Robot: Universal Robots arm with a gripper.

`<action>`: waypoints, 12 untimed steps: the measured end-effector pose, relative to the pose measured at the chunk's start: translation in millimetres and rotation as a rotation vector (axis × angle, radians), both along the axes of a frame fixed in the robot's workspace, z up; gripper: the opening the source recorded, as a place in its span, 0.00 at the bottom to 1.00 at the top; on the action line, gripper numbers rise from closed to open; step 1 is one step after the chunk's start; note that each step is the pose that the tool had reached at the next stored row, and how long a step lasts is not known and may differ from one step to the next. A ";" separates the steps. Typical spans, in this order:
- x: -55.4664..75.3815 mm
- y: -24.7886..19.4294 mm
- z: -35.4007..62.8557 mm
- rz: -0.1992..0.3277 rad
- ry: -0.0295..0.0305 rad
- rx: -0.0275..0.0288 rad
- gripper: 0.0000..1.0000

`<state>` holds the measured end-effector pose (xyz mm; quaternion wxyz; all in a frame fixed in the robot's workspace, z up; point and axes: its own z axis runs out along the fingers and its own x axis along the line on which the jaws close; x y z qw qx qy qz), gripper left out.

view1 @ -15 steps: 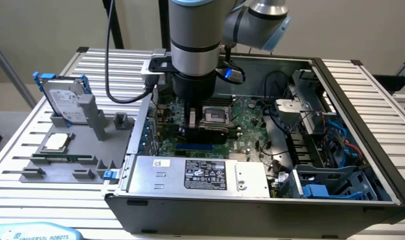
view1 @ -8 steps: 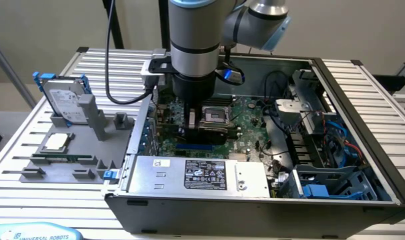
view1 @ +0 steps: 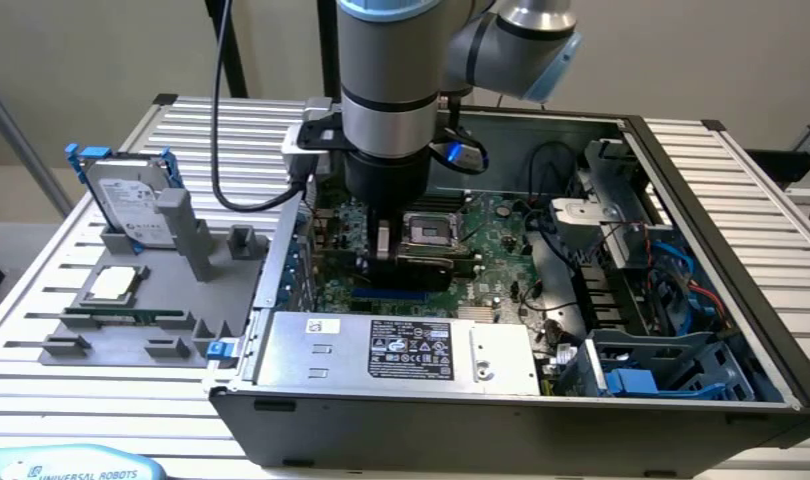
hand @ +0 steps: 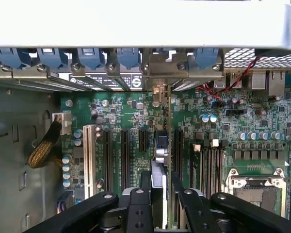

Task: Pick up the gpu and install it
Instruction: 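Insert the gpu into the slot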

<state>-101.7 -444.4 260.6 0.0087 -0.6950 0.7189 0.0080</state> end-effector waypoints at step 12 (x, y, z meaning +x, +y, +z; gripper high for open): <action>-1.2 0.0 -5.0 -0.001 0.0000 0.0000 0.27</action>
